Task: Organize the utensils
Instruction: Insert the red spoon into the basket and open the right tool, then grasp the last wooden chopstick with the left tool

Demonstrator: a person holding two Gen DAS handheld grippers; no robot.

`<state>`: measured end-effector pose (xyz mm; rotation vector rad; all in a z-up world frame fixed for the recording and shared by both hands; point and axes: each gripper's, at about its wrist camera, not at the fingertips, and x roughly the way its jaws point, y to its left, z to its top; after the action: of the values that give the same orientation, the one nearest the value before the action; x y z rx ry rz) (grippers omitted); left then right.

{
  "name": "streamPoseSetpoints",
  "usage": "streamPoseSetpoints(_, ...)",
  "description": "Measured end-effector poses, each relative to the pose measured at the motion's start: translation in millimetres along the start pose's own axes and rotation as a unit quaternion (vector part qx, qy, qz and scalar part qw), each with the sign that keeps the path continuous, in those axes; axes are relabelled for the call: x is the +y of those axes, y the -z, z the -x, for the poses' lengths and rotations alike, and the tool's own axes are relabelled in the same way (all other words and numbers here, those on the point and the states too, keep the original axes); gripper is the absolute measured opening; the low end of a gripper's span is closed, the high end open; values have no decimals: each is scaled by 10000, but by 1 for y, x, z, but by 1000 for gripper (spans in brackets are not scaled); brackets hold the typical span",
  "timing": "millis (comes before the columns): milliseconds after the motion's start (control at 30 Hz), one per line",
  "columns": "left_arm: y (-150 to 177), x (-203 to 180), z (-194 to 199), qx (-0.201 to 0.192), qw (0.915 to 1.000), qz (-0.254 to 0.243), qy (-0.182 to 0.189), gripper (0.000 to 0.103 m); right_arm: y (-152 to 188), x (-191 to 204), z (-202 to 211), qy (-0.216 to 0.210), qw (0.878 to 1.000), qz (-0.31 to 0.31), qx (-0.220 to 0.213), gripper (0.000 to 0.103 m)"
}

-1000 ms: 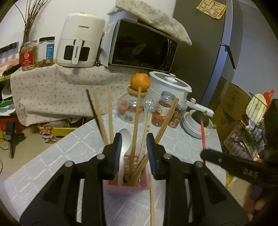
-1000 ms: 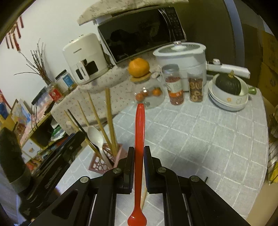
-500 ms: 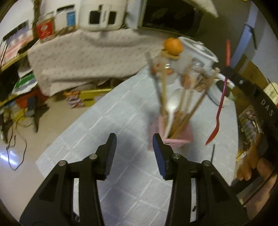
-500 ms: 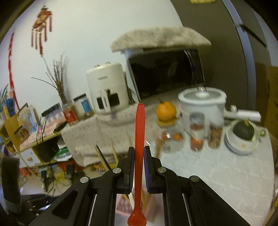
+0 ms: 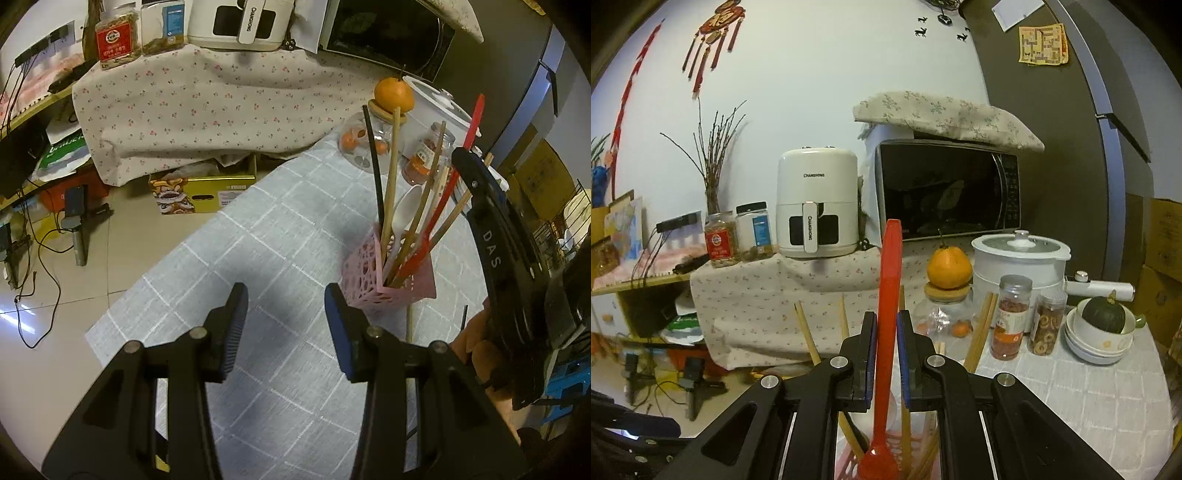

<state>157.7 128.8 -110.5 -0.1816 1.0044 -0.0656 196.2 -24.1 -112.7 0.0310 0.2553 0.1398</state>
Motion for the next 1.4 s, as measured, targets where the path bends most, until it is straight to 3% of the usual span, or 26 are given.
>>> streamPoseSetpoints(67, 1, 0, -1, 34, 10000, -22, -32, 45, 1, -3, 0, -61, 9999, -53, 81, 12)
streamPoseSetpoints(200, 2, -3, -4, 119, 9999, -60, -66, 45, -5, -10, 6, -116, 9997, -51, 198, 28)
streamPoseSetpoints(333, 4, -9, -6, 224, 9997, -7, 41, 45, -18, -21, 17, -146, 9993, -1, 346, 32)
streamPoseSetpoints(433, 5, -17, -7, 317, 9994, -41, 121, 46, -30, -36, 29, -186, 9980, 26, 596, 44)
streamPoseSetpoints(533, 9, -26, -9, 441, 9988, -42, 197, 58, -39, -52, 40, -152, 9959, 19, 896, 53)
streamPoseSetpoints(600, 13, -33, -11, 540, 9982, -56, 256, 61, -43, -67, 48, -105, 9935, -43, 1131, 66)
streamPoseSetpoints(733, 17, -50, -18, 711, 9969, -152, 289, 71, -43, -96, 59, 144, 9845, -142, 1744, 73)
streamPoseSetpoints(867, 26, -71, -29, 935, 9946, -313, 335, 76, -30, -126, 65, 397, 9673, -300, 2487, 85)
streamPoseSetpoints(1033, 41, -89, -47, 1171, 9910, -610, 210, 77, -5, -157, 69, 567, 9508, -509, 3003, 85)
streamPoseSetpoints(1133, 51, -99, -60, 1361, 9878, -687, 325, 77, 12, -174, 65, 702, 9366, -719, 3358, 85)
streamPoseSetpoints(1333, 65, -118, -87, 1564, 9826, -634, 773, 77, 58, -196, 38, 609, 8883, -1021, 4436, 85)
streamPoseSetpoints(1400, 68, -125, -93, 1510, 9828, -597, 877, 69, 69, -200, 32, 664, 8774, -994, 4646, 85)
